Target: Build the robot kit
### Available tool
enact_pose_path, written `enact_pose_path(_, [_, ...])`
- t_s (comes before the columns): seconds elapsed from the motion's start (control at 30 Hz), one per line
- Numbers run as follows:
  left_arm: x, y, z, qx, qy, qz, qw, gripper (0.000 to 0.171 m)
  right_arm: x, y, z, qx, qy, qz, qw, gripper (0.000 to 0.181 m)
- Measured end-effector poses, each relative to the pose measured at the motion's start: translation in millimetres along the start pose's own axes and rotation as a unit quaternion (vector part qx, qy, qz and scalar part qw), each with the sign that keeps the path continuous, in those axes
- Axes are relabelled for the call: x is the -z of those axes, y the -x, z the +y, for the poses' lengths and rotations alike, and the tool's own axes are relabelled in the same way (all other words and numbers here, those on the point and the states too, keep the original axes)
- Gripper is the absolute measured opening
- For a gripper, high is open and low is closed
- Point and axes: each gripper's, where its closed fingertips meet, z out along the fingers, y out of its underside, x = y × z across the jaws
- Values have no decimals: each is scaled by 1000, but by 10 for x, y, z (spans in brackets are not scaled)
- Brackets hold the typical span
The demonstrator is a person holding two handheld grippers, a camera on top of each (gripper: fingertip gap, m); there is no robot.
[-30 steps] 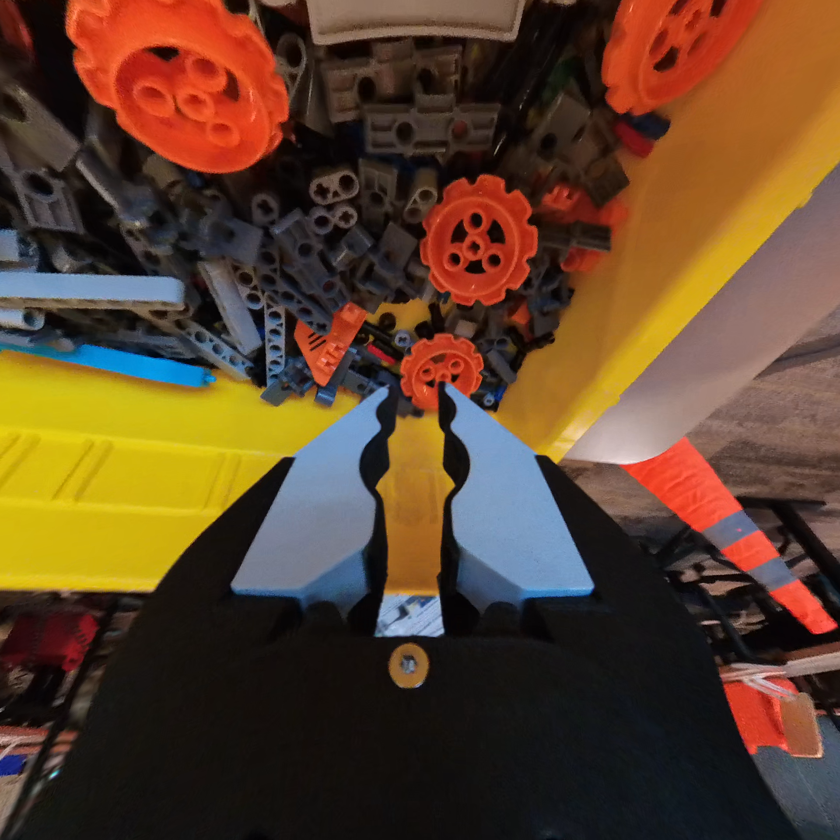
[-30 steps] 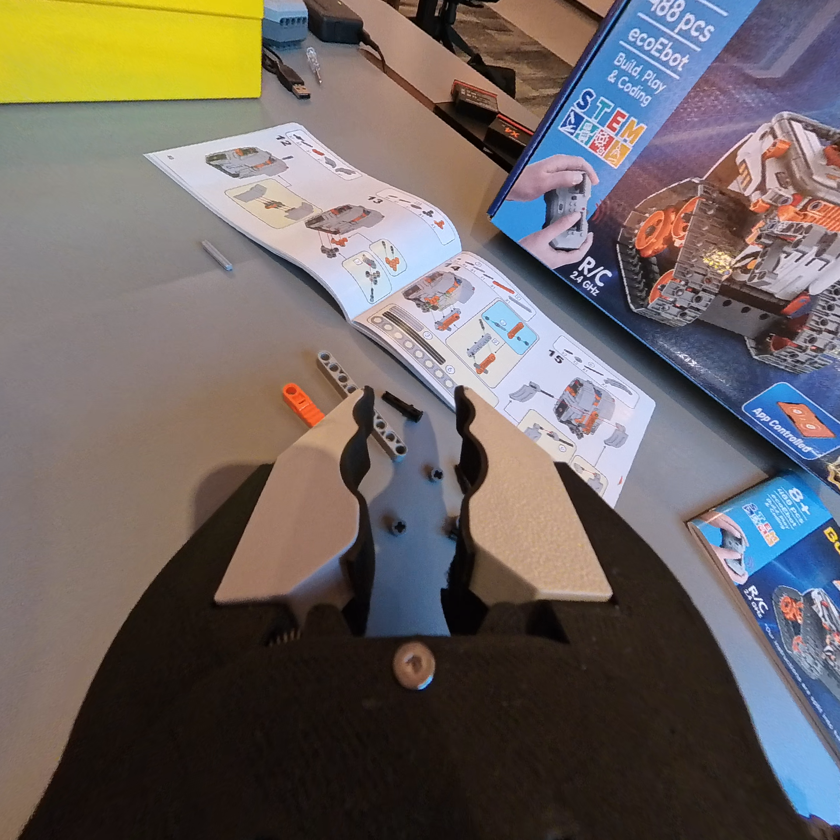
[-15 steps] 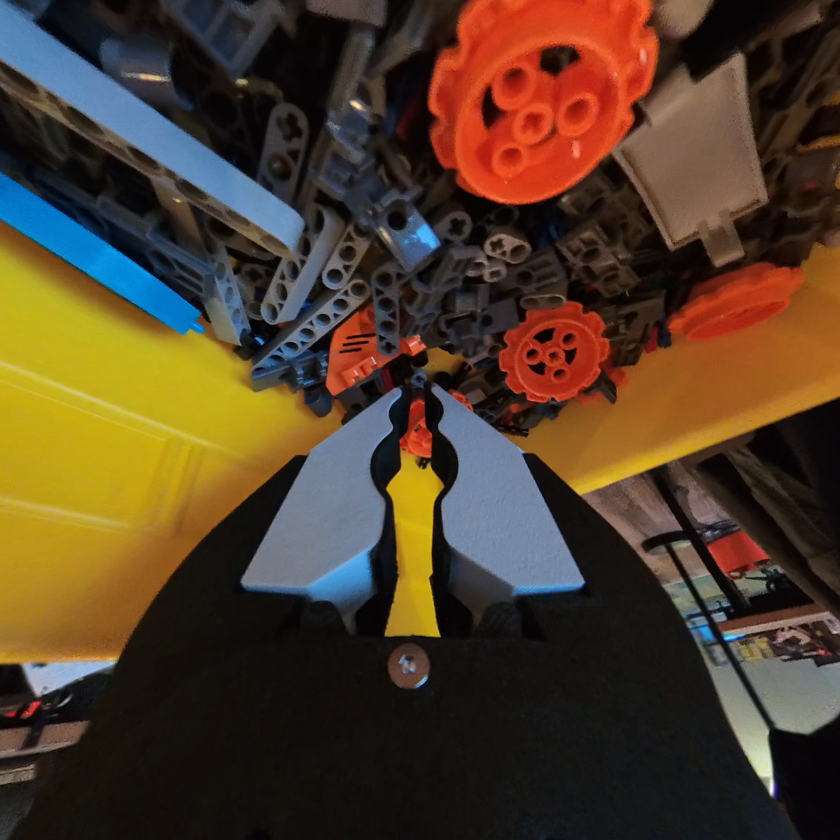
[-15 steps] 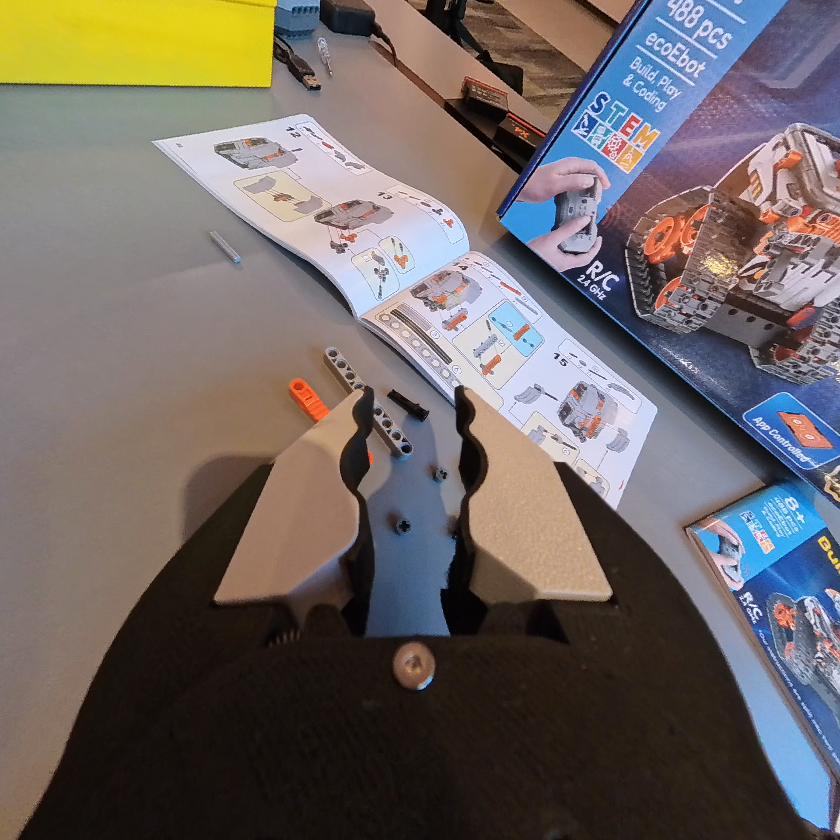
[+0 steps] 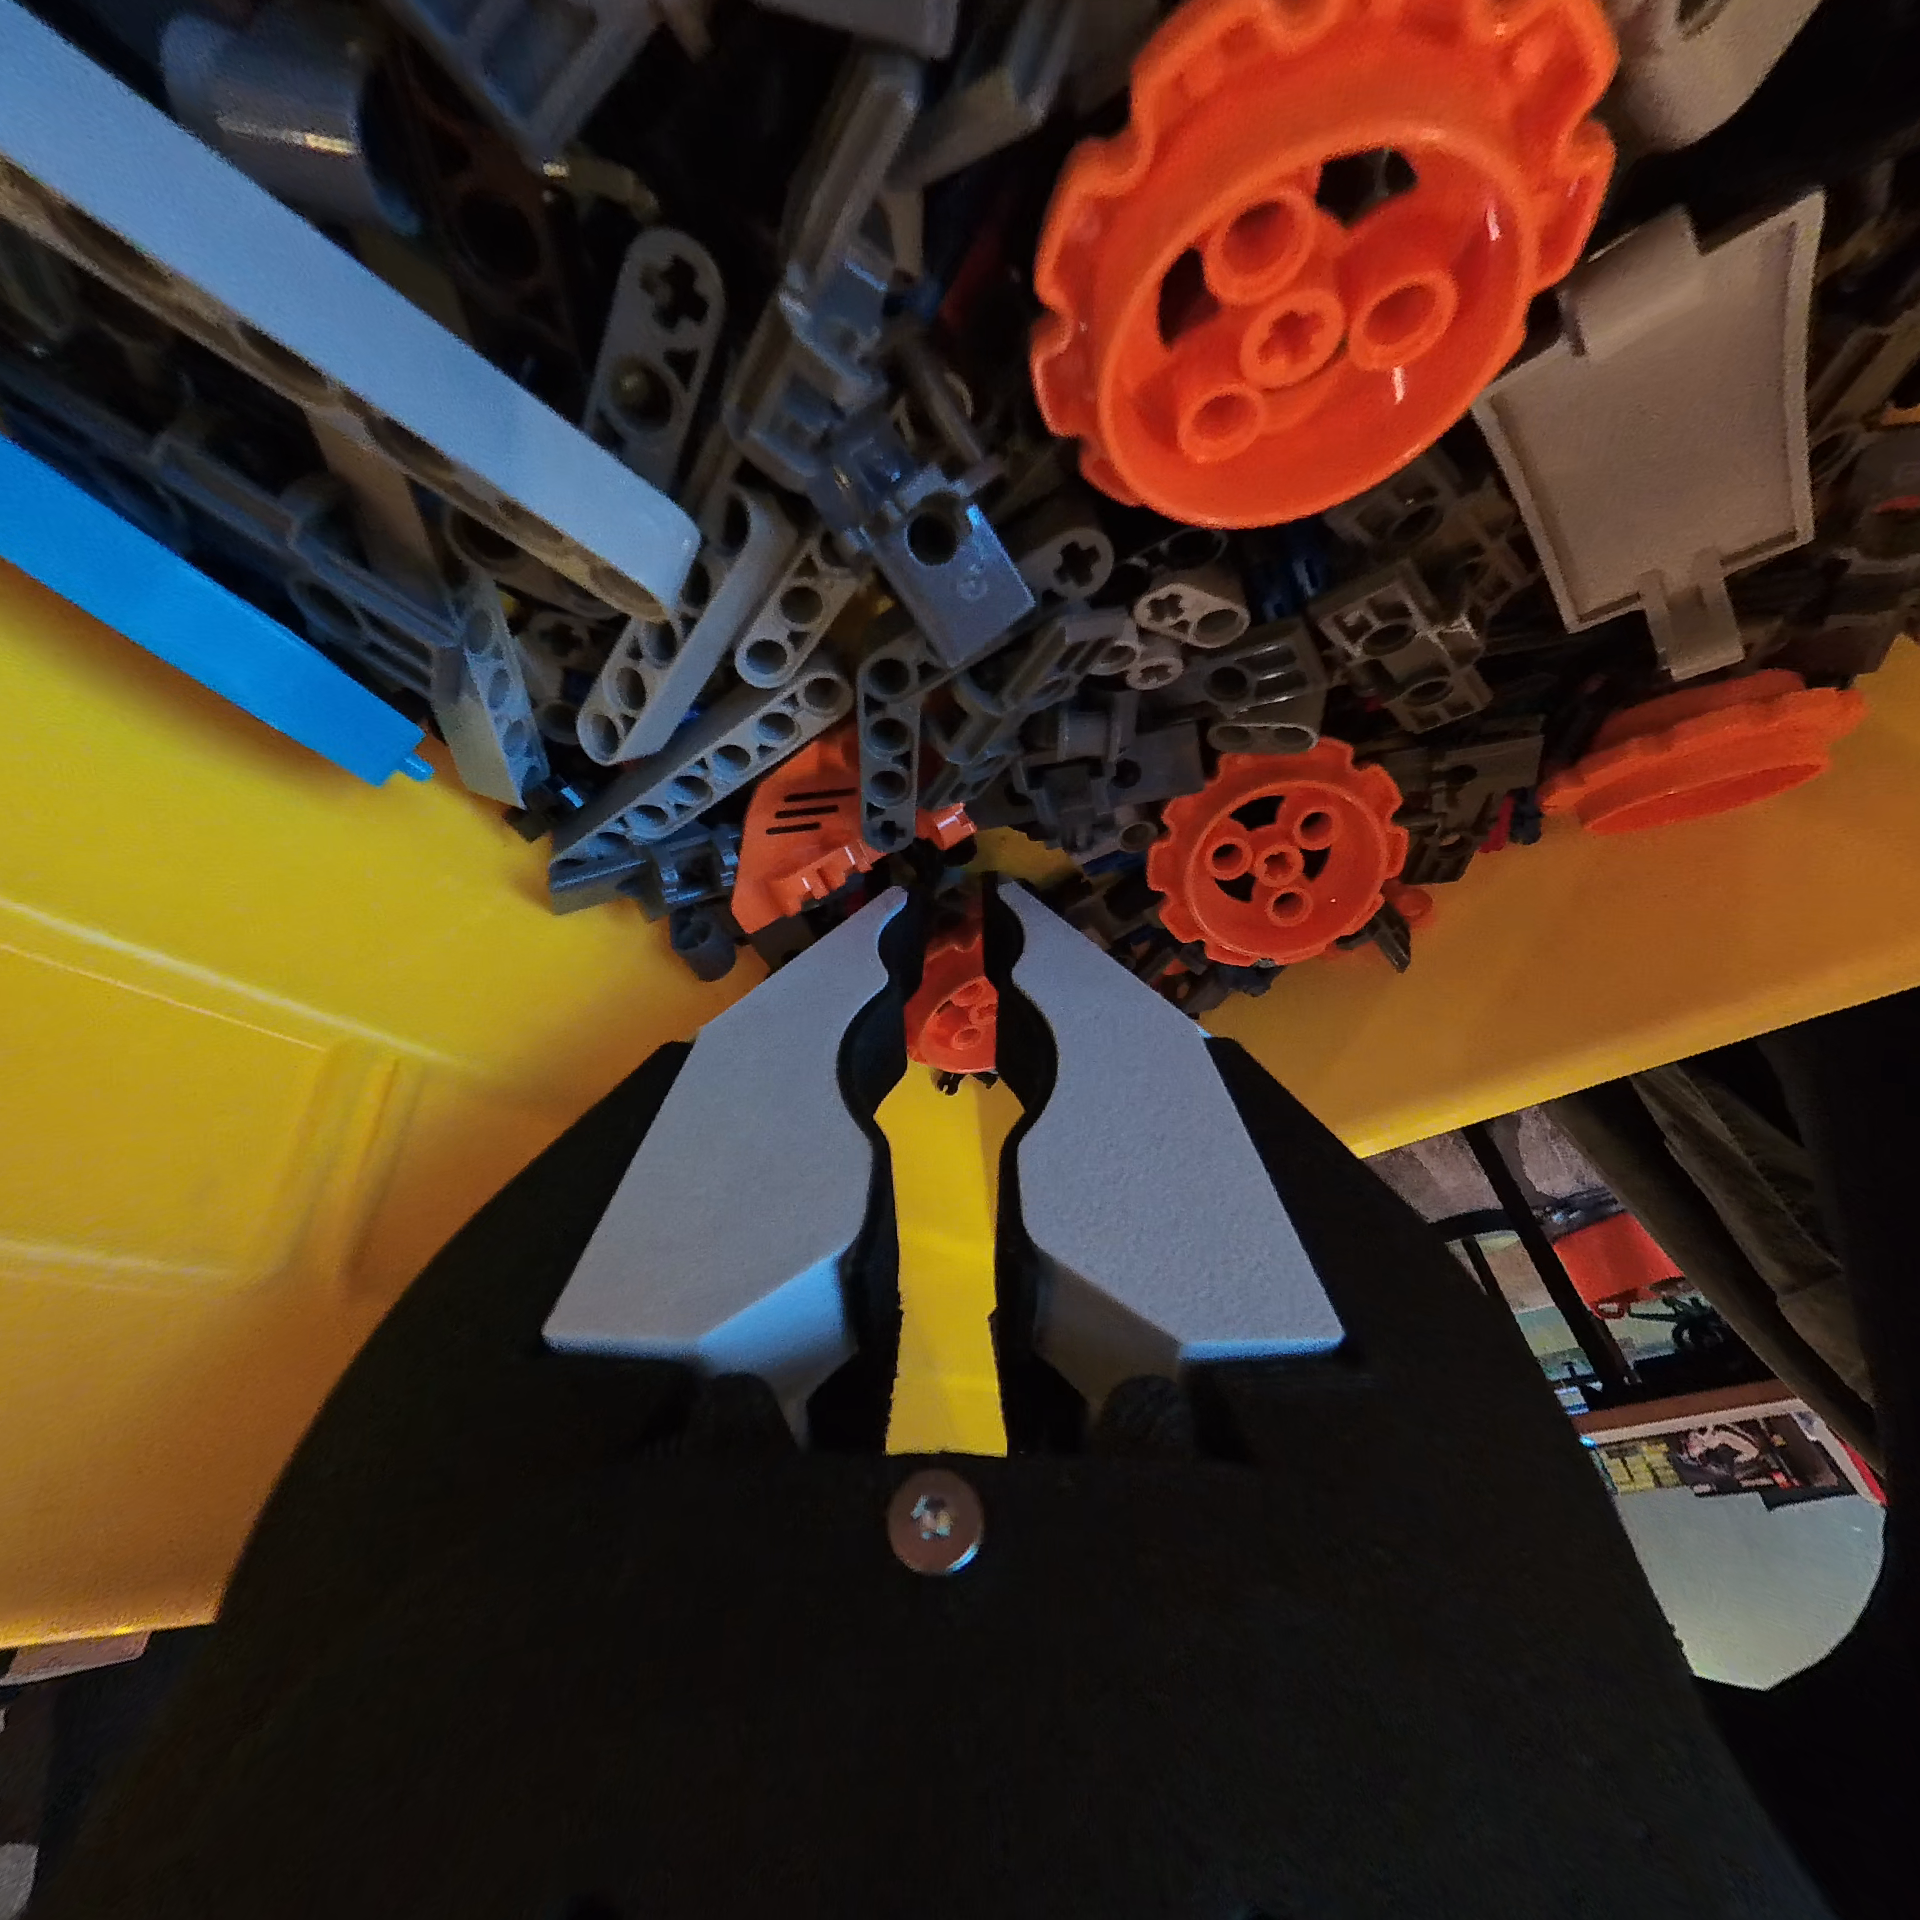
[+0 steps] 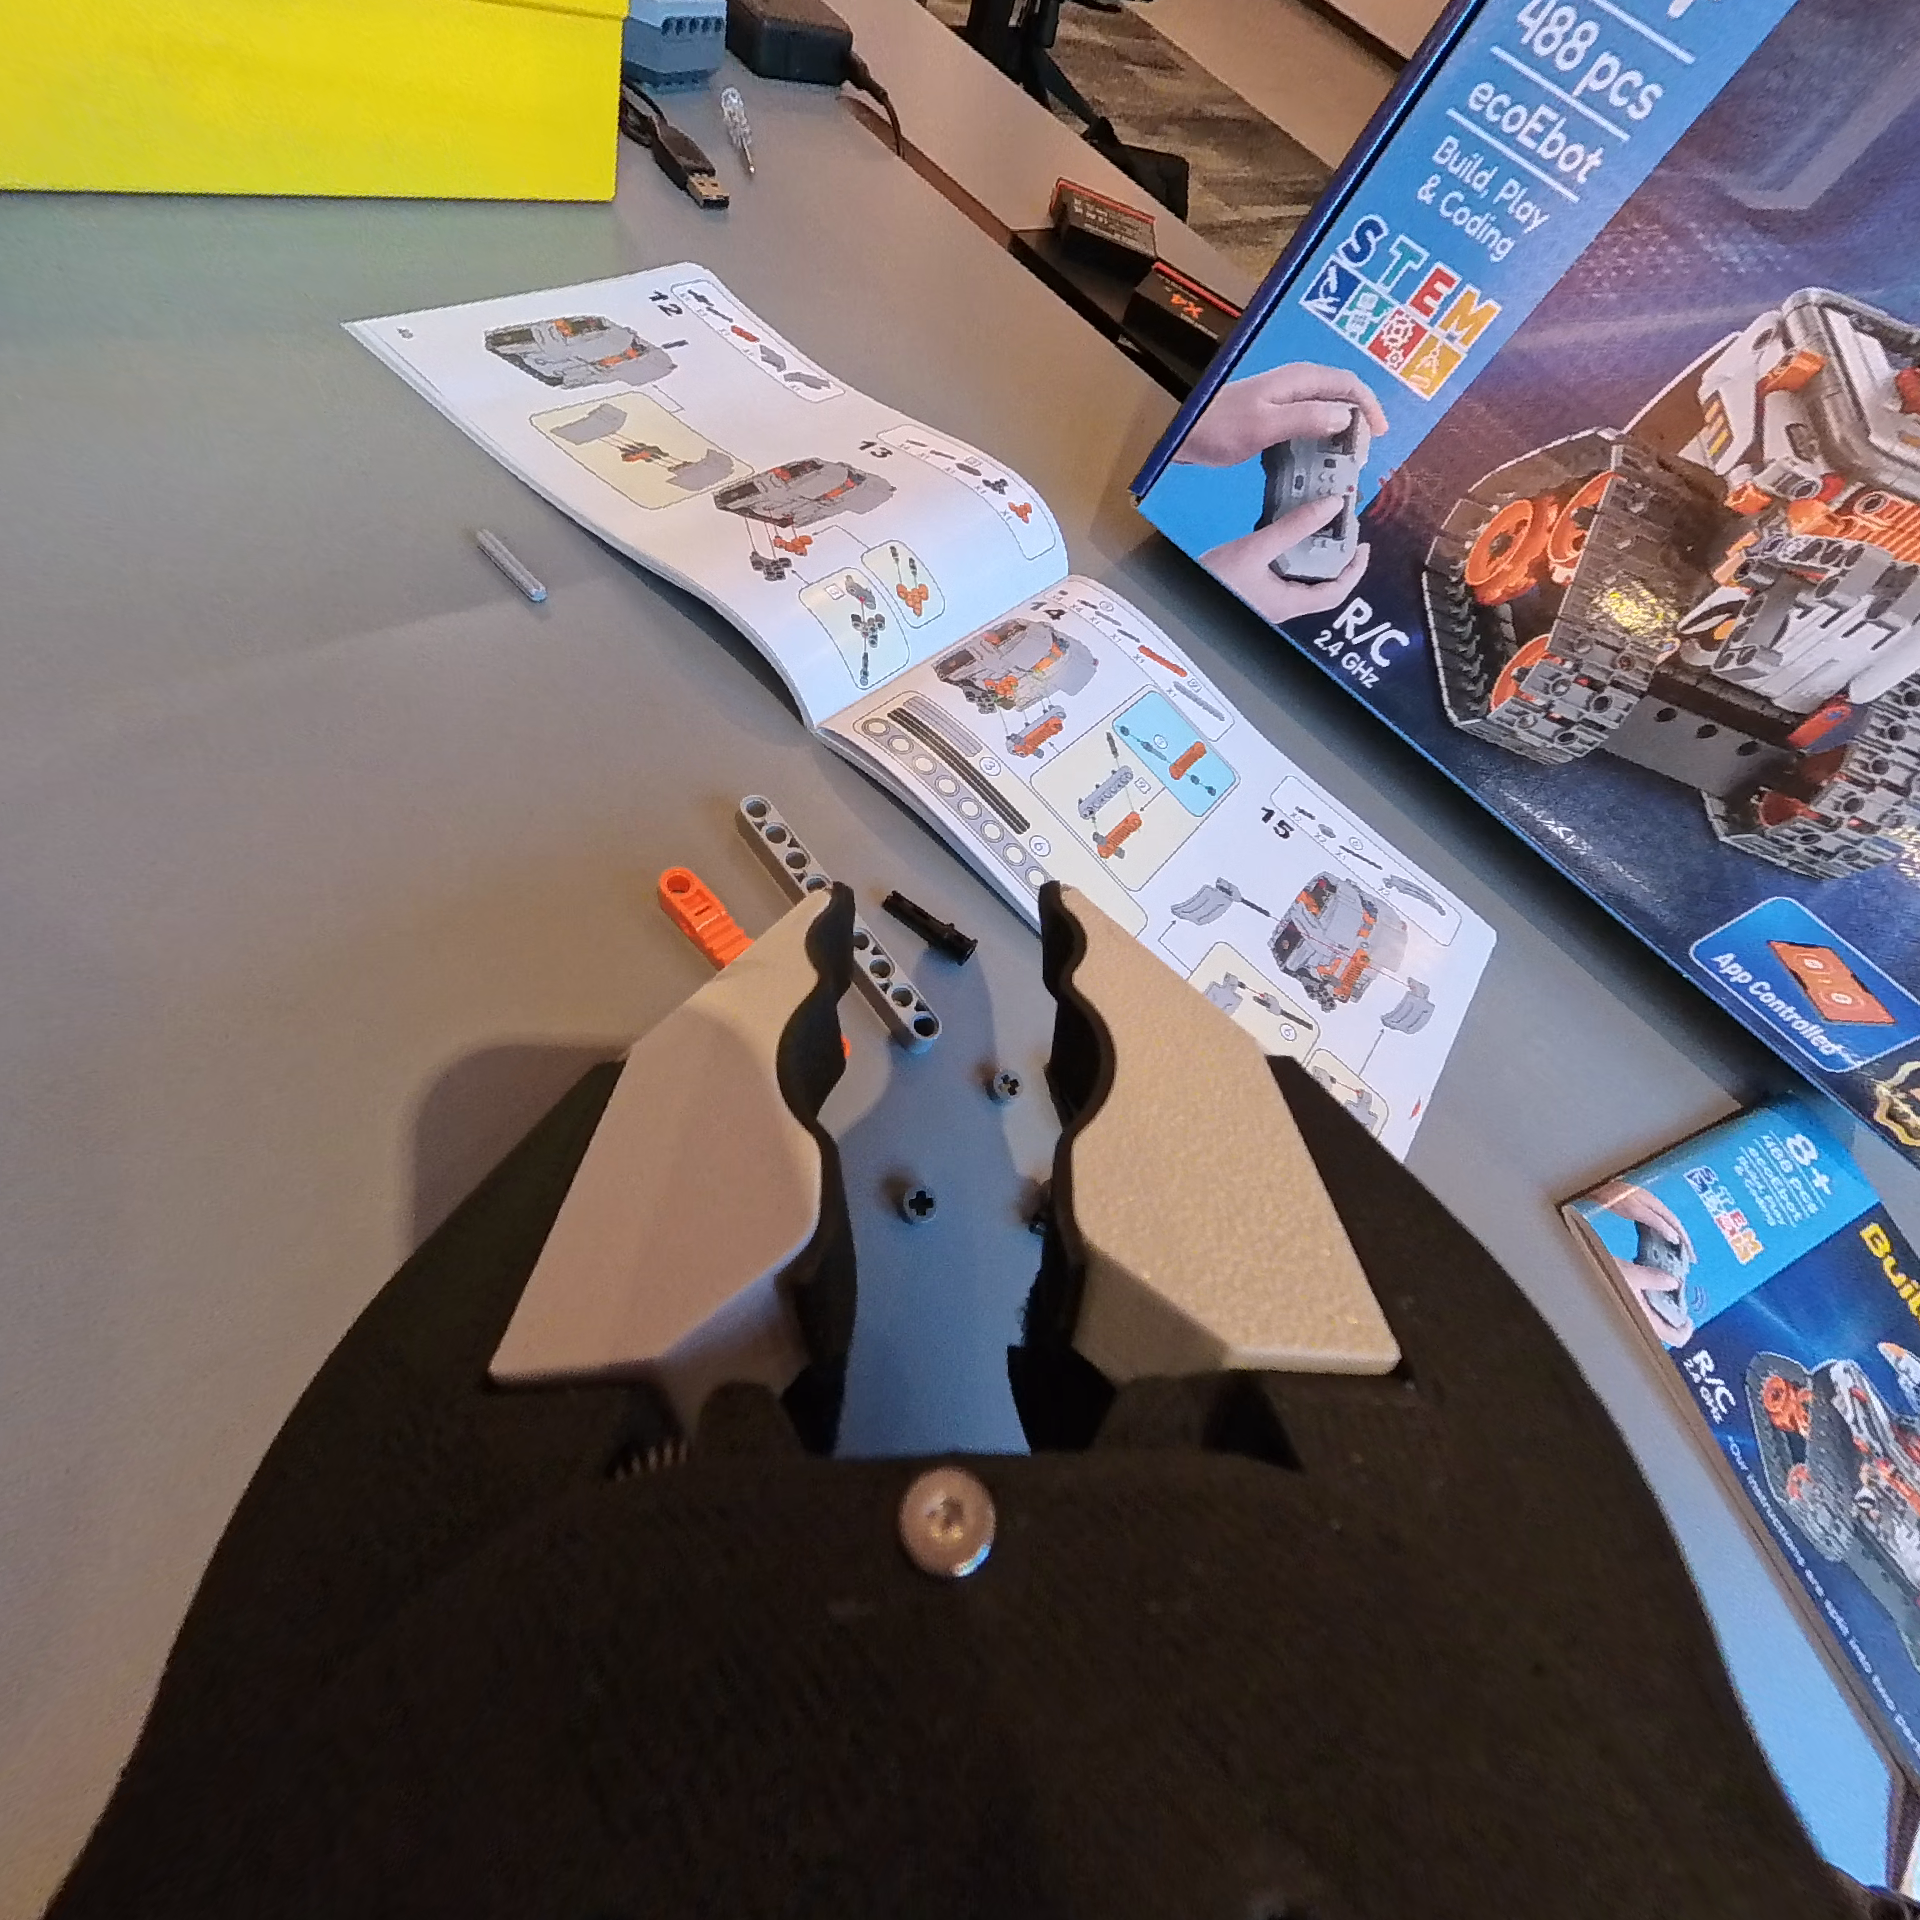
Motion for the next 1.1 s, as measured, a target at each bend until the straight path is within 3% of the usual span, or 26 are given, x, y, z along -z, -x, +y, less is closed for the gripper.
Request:
enact_pose_path(0.33, [26,16,30,-1,7,-7,1000,4,11,1,-17,4,-3,1,1000,33])
enact_pose_path(0.67, [546,-105,-53,-11,-73,-34,997,4,76,-19,-96,15,-17,15,1000,33])
enact_pose_path(0.97, [619,-267,-41,41,-95,9,995,3,177,111,-218,36,-36,4,999,34])
enact_pose_path(1.1, [517,-344,-36,52,-74,37,995,4,187,193,-258,50,-41,-7,998,35])
